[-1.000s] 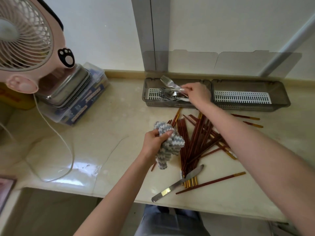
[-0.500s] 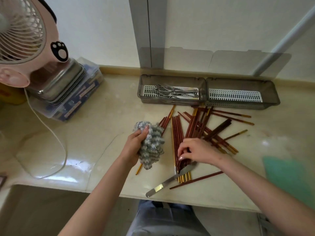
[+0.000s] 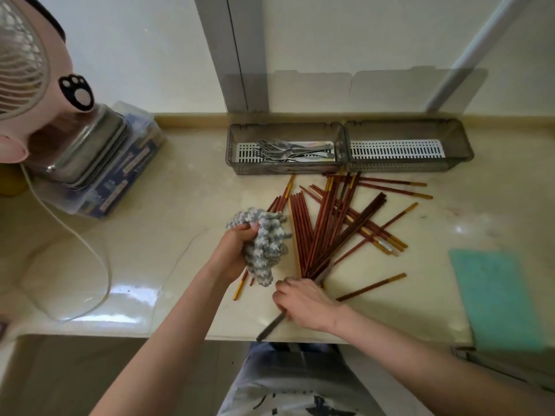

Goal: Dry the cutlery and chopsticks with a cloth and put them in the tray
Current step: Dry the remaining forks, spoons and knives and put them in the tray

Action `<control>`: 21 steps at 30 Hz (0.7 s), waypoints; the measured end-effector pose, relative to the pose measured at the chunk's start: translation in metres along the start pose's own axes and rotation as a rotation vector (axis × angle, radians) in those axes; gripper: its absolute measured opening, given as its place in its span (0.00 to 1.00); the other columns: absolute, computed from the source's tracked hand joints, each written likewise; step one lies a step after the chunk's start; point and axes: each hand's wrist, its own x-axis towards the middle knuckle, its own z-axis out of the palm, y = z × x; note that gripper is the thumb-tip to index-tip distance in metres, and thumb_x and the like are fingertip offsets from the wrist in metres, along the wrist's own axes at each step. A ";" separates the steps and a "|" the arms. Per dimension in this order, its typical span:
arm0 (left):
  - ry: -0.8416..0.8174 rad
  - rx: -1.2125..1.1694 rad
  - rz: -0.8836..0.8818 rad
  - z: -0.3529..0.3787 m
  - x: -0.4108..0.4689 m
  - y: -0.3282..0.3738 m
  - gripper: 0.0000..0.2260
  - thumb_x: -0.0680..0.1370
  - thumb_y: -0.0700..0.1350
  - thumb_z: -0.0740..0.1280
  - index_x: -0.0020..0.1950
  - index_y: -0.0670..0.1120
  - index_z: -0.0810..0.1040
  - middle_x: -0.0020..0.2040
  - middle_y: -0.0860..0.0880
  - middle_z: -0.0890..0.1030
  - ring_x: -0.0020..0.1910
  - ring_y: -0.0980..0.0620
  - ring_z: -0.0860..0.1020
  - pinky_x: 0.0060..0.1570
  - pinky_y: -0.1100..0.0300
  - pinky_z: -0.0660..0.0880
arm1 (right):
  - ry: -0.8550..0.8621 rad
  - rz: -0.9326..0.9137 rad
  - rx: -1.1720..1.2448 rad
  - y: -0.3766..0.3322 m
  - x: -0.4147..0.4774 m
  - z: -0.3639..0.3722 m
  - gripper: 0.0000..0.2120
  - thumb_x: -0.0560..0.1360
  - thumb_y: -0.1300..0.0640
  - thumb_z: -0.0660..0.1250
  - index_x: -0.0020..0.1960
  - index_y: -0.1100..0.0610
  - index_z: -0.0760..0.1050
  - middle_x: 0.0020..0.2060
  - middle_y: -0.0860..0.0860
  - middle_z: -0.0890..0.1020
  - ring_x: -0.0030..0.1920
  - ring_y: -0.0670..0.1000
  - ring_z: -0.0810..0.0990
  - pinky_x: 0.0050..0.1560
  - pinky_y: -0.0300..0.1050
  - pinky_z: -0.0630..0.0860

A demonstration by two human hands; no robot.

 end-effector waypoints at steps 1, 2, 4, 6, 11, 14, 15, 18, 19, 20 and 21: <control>-0.023 -0.026 -0.028 -0.002 -0.001 0.001 0.10 0.79 0.37 0.56 0.52 0.41 0.77 0.46 0.44 0.83 0.45 0.48 0.82 0.49 0.54 0.78 | -0.006 0.002 0.063 0.000 -0.001 -0.008 0.05 0.70 0.62 0.68 0.46 0.59 0.77 0.46 0.55 0.80 0.49 0.57 0.77 0.46 0.51 0.73; -0.042 -0.046 -0.049 -0.007 -0.001 0.002 0.11 0.79 0.37 0.56 0.53 0.41 0.77 0.48 0.43 0.82 0.47 0.46 0.81 0.52 0.52 0.76 | -0.014 0.016 0.155 0.002 -0.002 -0.016 0.04 0.71 0.61 0.68 0.45 0.57 0.77 0.44 0.53 0.81 0.48 0.53 0.77 0.47 0.49 0.73; -0.066 -0.100 -0.093 -0.014 0.000 0.005 0.12 0.77 0.36 0.55 0.53 0.41 0.78 0.48 0.43 0.83 0.46 0.46 0.81 0.52 0.51 0.75 | -0.021 0.098 0.425 0.009 -0.008 -0.040 0.04 0.71 0.60 0.70 0.43 0.53 0.77 0.41 0.45 0.80 0.42 0.46 0.76 0.46 0.44 0.73; -0.080 -0.142 -0.119 -0.018 0.002 0.007 0.13 0.76 0.36 0.54 0.51 0.41 0.77 0.44 0.44 0.84 0.42 0.47 0.82 0.47 0.53 0.76 | 0.081 0.198 0.819 0.018 -0.020 -0.071 0.07 0.71 0.62 0.70 0.42 0.50 0.76 0.39 0.43 0.79 0.40 0.46 0.77 0.47 0.44 0.76; -0.132 -0.232 -0.153 -0.016 0.006 0.004 0.21 0.61 0.43 0.78 0.51 0.38 0.82 0.46 0.40 0.84 0.43 0.44 0.83 0.40 0.52 0.81 | 0.893 0.167 1.358 0.040 -0.038 -0.127 0.04 0.74 0.65 0.65 0.46 0.58 0.75 0.38 0.53 0.80 0.37 0.51 0.78 0.38 0.39 0.77; -0.161 -0.304 -0.217 -0.010 0.013 -0.002 0.17 0.61 0.45 0.79 0.44 0.38 0.84 0.45 0.39 0.84 0.41 0.43 0.84 0.36 0.51 0.81 | 1.178 0.160 1.458 0.048 -0.029 -0.124 0.06 0.77 0.66 0.58 0.46 0.59 0.73 0.39 0.56 0.80 0.38 0.54 0.80 0.40 0.45 0.79; -0.128 -0.340 -0.218 -0.007 0.016 -0.004 0.13 0.68 0.47 0.73 0.44 0.38 0.84 0.45 0.40 0.84 0.41 0.44 0.84 0.36 0.52 0.81 | 1.210 0.168 1.491 0.046 -0.026 -0.120 0.06 0.77 0.65 0.57 0.47 0.60 0.73 0.40 0.57 0.81 0.39 0.55 0.80 0.41 0.47 0.79; -0.075 -0.460 -0.188 -0.001 0.023 -0.006 0.14 0.71 0.48 0.64 0.45 0.39 0.83 0.45 0.41 0.83 0.40 0.46 0.84 0.38 0.52 0.81 | 1.281 0.165 1.578 0.038 -0.020 -0.107 0.07 0.74 0.65 0.56 0.46 0.63 0.73 0.41 0.60 0.80 0.39 0.57 0.80 0.41 0.48 0.80; -0.074 -0.499 -0.174 0.001 0.024 -0.006 0.14 0.70 0.48 0.65 0.45 0.40 0.83 0.44 0.42 0.83 0.39 0.46 0.83 0.39 0.53 0.81 | 1.314 0.157 1.574 0.034 -0.019 -0.104 0.07 0.74 0.65 0.56 0.46 0.64 0.73 0.42 0.61 0.80 0.39 0.58 0.80 0.42 0.48 0.80; -0.064 -0.526 -0.160 0.003 0.024 -0.005 0.14 0.68 0.48 0.66 0.46 0.40 0.82 0.44 0.43 0.83 0.38 0.47 0.83 0.39 0.54 0.81 | 1.338 0.145 1.552 0.030 -0.019 -0.101 0.07 0.74 0.66 0.56 0.46 0.64 0.73 0.43 0.62 0.79 0.41 0.59 0.81 0.43 0.49 0.80; -0.060 -0.527 -0.158 0.004 0.026 -0.005 0.14 0.67 0.48 0.66 0.47 0.40 0.81 0.43 0.43 0.83 0.37 0.48 0.83 0.39 0.54 0.80 | 1.350 0.127 1.513 0.027 -0.019 -0.098 0.07 0.74 0.67 0.56 0.46 0.64 0.73 0.45 0.62 0.78 0.43 0.59 0.81 0.46 0.49 0.80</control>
